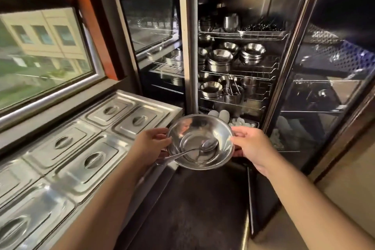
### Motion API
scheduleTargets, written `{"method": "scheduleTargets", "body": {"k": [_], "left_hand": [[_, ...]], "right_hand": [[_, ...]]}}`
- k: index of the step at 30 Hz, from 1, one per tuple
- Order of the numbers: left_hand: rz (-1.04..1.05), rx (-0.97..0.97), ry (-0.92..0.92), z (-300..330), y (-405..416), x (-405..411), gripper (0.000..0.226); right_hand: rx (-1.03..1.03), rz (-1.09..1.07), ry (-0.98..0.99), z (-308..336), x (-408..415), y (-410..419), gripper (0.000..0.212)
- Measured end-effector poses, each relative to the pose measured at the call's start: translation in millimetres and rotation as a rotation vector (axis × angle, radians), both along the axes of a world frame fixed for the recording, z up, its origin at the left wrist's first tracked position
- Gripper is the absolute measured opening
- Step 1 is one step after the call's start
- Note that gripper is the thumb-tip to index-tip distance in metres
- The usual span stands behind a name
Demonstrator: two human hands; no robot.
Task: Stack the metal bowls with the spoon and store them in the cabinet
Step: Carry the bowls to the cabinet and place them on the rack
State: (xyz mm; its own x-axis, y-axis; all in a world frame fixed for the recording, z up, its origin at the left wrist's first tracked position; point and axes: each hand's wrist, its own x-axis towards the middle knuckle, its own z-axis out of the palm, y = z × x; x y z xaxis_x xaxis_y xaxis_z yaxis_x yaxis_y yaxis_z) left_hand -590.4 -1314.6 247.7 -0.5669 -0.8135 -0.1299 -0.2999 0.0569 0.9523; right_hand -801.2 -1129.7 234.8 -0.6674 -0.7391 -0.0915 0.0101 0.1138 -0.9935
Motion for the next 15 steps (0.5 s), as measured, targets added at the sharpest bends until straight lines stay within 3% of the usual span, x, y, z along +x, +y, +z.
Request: {"method": "scheduleTargets", "body": {"k": [15], "left_hand": [[-0.319, 0.14, 0.074, -10.6, -203.3, -213.1, 0.025]], "right_hand": [[0.073, -0.338, -0.053, -7.3, -144.3, -147.4, 0.044]]}}
